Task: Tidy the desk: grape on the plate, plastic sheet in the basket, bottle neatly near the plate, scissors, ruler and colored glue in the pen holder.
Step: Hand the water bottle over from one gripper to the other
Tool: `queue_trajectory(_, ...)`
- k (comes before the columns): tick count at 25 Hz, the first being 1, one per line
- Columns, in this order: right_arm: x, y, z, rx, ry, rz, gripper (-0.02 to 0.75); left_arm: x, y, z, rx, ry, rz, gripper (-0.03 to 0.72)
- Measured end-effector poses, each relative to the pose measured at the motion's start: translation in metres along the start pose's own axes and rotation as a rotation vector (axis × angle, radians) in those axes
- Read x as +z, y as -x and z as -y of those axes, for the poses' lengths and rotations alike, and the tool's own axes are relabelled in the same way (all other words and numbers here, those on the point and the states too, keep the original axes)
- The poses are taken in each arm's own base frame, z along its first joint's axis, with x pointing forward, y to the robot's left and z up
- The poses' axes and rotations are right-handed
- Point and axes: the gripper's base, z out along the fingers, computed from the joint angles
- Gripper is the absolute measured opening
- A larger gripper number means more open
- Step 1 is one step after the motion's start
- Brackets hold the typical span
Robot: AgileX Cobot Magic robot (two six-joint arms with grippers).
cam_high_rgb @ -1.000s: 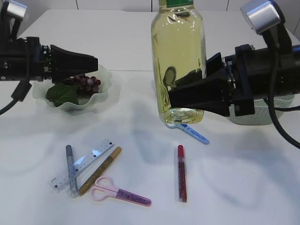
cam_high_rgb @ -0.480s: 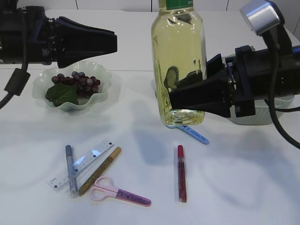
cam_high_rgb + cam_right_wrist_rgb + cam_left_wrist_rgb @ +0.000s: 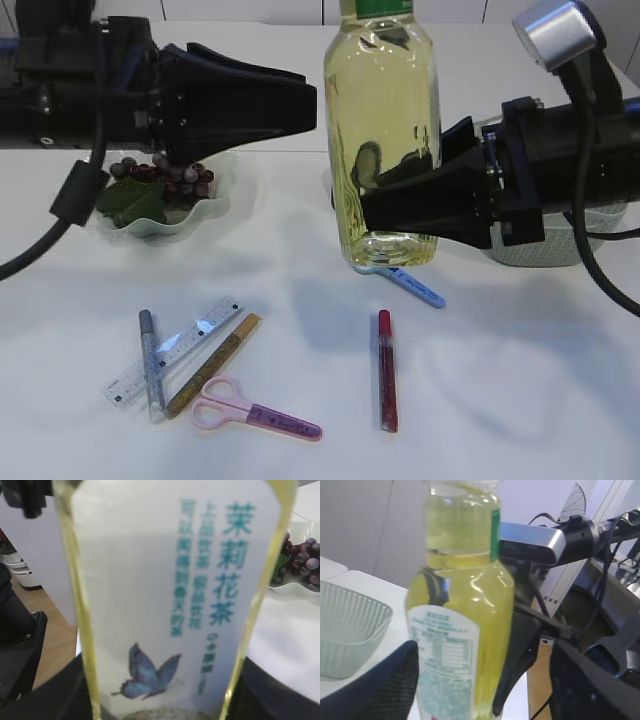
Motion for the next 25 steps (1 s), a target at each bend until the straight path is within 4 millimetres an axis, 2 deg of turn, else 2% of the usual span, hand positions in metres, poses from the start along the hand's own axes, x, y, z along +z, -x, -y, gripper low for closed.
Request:
queue_trajectory(2,0.0,0.0,0.0,0.004,0.0,0.0,0.461,0.009,-0.004,0.004,-0.01,-0.029,-0.012,0.615)
queue_trajectory(6,0.0,0.0,0.0,0.024,-0.001,-0.001,0.461,0.022,-0.013,0.003,-0.01,-0.026,-0.041,0.641)
queue_trajectory(10,-0.001,-0.001,0.001,0.038,-0.002,-0.005,0.461,0.027,-0.018,0.0,-0.006,-0.012,-0.055,0.643)
queue_trajectory(16,0.0,-0.003,0.002,0.055,0.006,-0.008,0.461,0.034,-0.009,-0.009,0.026,-0.008,-0.045,0.637)
queue_trajectory(25,0.005,-0.006,0.0,0.051,0.024,-0.034,0.461,0.045,-0.009,-0.019,0.026,-0.033,-0.044,0.62)
